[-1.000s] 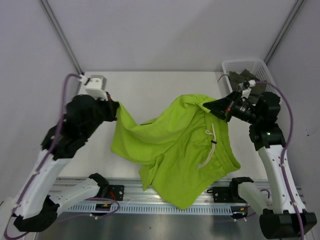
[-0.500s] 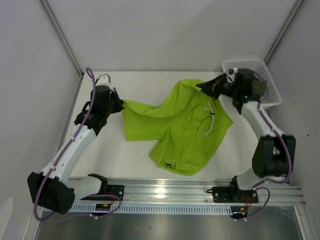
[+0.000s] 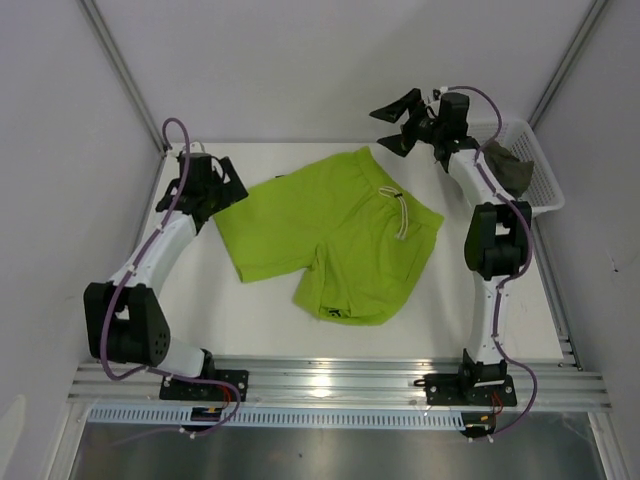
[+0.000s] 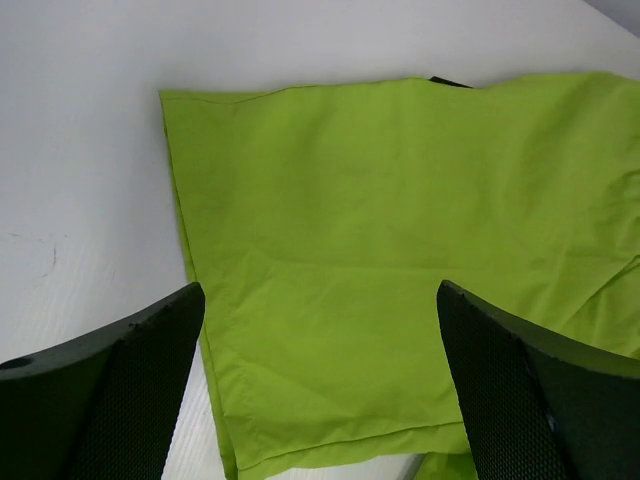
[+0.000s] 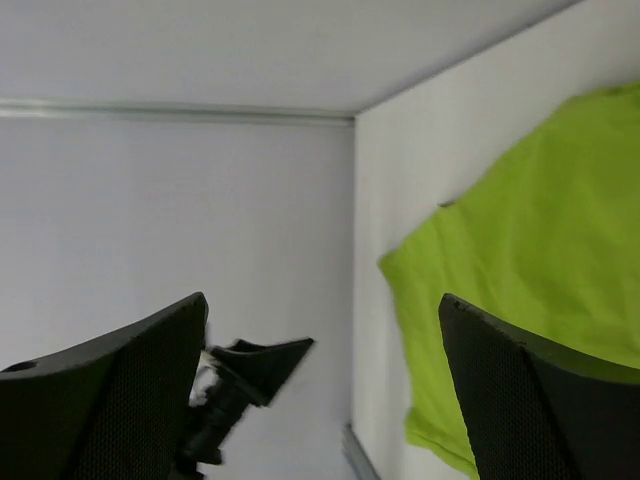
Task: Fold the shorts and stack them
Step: Flatten the shorts out
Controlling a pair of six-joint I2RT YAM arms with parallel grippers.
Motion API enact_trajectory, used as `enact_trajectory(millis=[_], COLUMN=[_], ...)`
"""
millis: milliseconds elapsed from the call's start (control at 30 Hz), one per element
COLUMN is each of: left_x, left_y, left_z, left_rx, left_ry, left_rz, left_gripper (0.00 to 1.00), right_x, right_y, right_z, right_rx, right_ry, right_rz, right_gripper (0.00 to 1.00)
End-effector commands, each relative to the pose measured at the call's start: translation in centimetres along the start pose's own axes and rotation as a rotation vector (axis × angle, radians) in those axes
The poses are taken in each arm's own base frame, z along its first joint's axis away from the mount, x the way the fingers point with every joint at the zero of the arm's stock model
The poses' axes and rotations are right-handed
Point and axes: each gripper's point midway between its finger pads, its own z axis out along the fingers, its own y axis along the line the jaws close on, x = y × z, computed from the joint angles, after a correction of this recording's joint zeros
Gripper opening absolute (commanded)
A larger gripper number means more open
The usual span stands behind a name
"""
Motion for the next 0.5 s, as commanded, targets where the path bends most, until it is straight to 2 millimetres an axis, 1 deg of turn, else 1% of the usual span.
enact_trajectory(millis=[0,33,67,100,133,167,200,233,267,300,333,367,400,433,467], left_x=[-2.9,-2.6,-2.8,-2.5,-1.7,-0.3,0.7,1.1,3.3,4.4,5.3,8.0,9.1,9.8,12.0], left_y=[-1.0,-1.2,-1.7,-2.7,-3.1,-3.8,-4.6,-5.4,-6.2,-6.7,-7.3,-7.8,-8.2,-8.8,-9.7], left_z=[-3.1,-3.3,-3.9,-4.2,-4.4,-4.5,-5.0,-5.2,-5.3,-5.4,-5.5,-5.6,-5.8,-6.0,-6.7], left_rx=[0.059,0.073,0.1,0.163,0.192,0.239,0.289,0.322,0.344,0.353,0.365,0.378,0.387,0.409,0.444], left_ry=[-0.113,-0.103,-0.109,-0.097,-0.085,-0.054,-0.037,-0.042,0.001,0.018,0.029,0.076,0.091,0.093,0.127], left_rz=[-0.007,-0.004,-0.006,-0.004,-0.014,-0.01,-0.004,0.005,0.033,0.049,0.075,0.11,0.121,0.133,0.167], left_gripper=[0.99,0.99,0.99,0.99,0.99,0.99,0.99,0.99,0.99,0.99,0.99,0.99,0.99,0.99,0.99], right_x=[3.8,4.1,6.3,7.2,9.2,10.0,12.2,14.2,14.5,16.1,15.8,16.9,17.0,16.8,17.0], right_y=[5.5,3.2,1.0,1.4,-2.2,-3.7,-3.3,-6.4,-8.2,-9.2,-9.8,-12.2,-13.0,-13.0,-14.9], right_z=[-3.7,-4.2,-4.8,-6.0,-6.8,-7.4,-7.9,-8.8,-9.9,-10.2,-11.5,-12.8,-13.5,-14.3,-15.7], right_rx=[0.087,0.183,0.274,0.307,0.391,0.45,0.464,0.543,0.646,0.691,0.759,0.819,0.845,0.853,0.911], right_ry=[0.043,0.028,0.084,0.078,0.121,0.117,0.134,0.177,0.156,0.171,0.126,0.146,0.138,0.114,0.116], right_rz=[-0.35,-0.381,-0.443,-0.486,-0.472,-0.498,-0.562,-0.561,-0.589,-0.624,-0.649,-0.628,-0.624,-0.63,-0.62], right_gripper=[1.0,0.99,0.99,0.95,0.91,0.89,0.88,0.88,0.87,0.86,0.85,0.81,0.79,0.76,0.72])
